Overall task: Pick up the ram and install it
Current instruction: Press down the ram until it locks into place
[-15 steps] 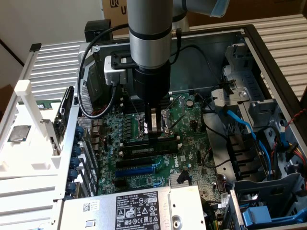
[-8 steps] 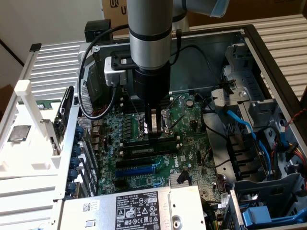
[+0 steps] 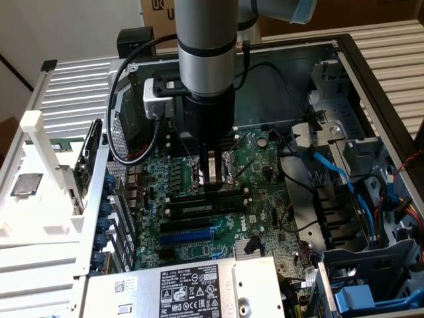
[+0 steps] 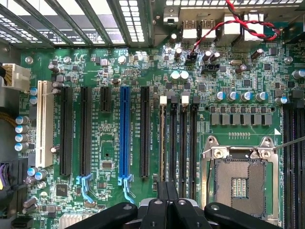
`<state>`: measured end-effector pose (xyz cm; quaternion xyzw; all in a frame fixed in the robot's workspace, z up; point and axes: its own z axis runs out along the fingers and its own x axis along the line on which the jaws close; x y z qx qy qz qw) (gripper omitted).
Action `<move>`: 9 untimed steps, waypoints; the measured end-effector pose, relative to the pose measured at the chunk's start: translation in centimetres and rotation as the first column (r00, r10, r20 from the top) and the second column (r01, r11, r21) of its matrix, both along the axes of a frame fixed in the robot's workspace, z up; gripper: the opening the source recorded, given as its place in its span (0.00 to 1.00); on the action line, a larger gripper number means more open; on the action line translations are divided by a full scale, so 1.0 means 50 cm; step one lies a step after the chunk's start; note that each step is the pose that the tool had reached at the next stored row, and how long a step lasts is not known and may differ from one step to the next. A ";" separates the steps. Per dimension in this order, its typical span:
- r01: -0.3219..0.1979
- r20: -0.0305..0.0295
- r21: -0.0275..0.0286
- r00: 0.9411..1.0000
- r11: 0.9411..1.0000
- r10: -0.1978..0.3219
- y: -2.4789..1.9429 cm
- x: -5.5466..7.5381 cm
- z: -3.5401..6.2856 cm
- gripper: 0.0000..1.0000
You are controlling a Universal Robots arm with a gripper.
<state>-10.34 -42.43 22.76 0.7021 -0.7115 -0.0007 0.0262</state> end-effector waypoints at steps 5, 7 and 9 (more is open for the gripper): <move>0.000 0.000 0.000 1.000 1.000 0.000 -0.0007 -0.001 0.000 0.10; 0.000 0.000 0.000 1.000 1.000 0.000 -0.0018 -0.002 0.000 0.10; 0.000 0.000 0.000 1.000 1.000 0.000 -0.0021 -0.003 0.000 0.10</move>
